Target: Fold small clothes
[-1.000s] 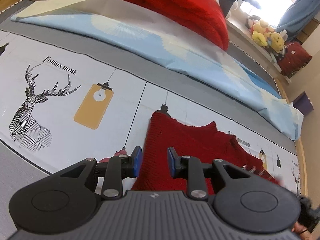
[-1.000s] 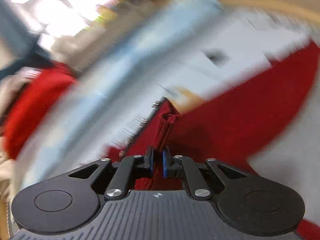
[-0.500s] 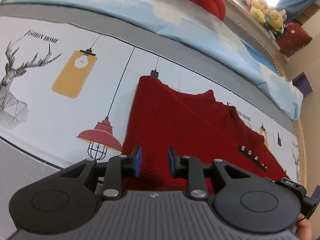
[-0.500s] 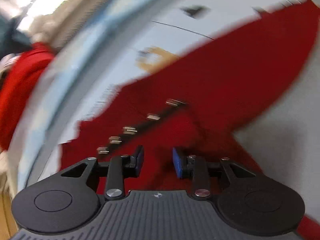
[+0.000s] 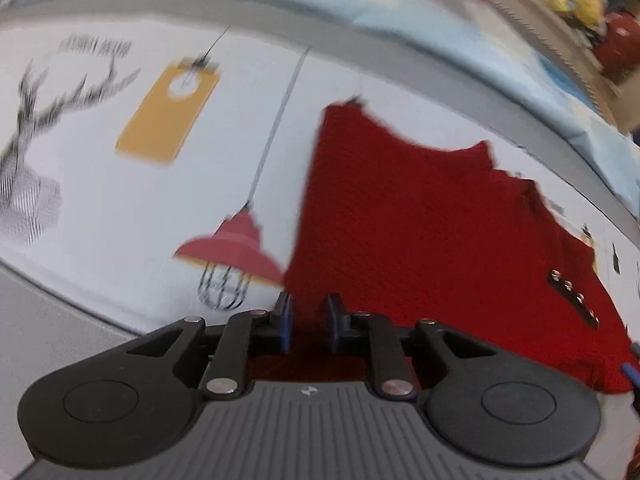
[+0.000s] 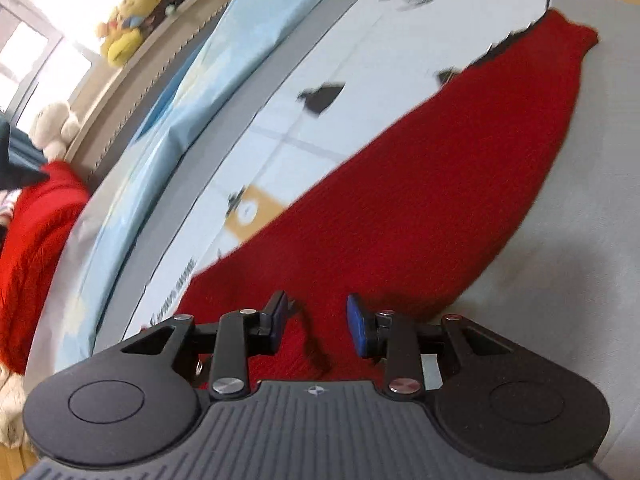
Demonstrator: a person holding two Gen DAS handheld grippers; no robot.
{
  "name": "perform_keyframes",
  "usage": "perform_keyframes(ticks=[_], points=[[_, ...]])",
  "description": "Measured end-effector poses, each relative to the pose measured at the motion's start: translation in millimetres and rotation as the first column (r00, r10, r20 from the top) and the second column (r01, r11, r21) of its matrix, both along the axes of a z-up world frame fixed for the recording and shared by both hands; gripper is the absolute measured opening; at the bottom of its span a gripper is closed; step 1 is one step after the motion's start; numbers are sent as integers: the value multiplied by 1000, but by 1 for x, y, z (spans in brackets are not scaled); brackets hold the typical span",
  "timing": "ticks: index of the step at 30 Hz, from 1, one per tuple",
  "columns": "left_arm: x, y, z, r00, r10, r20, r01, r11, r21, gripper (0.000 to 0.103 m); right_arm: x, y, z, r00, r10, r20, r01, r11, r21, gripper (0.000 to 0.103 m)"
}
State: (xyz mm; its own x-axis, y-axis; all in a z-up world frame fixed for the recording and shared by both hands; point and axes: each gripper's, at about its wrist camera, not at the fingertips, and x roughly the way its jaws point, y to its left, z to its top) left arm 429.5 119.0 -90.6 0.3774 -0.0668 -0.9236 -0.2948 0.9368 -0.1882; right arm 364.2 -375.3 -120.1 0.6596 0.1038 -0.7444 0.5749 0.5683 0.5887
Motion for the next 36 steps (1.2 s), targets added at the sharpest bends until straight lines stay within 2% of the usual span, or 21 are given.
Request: perform_keyframes(ticks=[2,3,4,6,8,12,16,19,23,31,32,34,36], points=[[-2,-11,1,999,-44,20,44,999,5,20,-6,-17,0,1000,-20,1,20,1000,-12,40],[-2,-13,-4,998,-61,6,61,998,4,20,-7,-21,-1,1000,-31,-2,31,999,-16,42],[-2,-13,-13,998,-61,-22,61,998,10,20,-9,-27,-3,999,-43,-8,43,999,-17,42],[-4,-13,-17,999,-39,-25,39,999,15,16,-13,-43,-7,997,-77,-22,77,997,-16,42],[-3,-21,0,999,-51,-12,52,998,36,18,-18,-57,-11,993,-110,-32,110,994,-12,42],[-13,-33,35,993,-89,82,90,996,-12,21,-27,-87,-18,985,-167,-38,166,986,-25,42],[-24,-49,52,983,-140,115,142,990,-7,25,-35,-117,-29,972,-229,-58,226,973,-55,42],[-28,-60,56,976,-180,122,183,983,-20,26,-39,-137,-41,962,-261,-79,256,965,-63,42],[-32,-74,52,968,-223,117,224,975,9,27,-34,-155,-62,952,-287,-106,283,958,-52,42],[-29,-71,45,972,-215,97,217,976,-8,27,-32,-186,-83,929,-368,-39,367,930,-22,41],[-30,-70,46,971,-216,99,218,976,-9,27,-31,-188,-85,928,-372,-30,371,928,-24,39],[-30,-68,46,972,-214,98,216,976,-11,27,-30,-188,-86,923,-383,-23,383,924,-25,19],[-30,-66,45,974,-208,94,210,978,-11,27,-28,-186,-85,922,-387,-17,387,922,-34,14]])
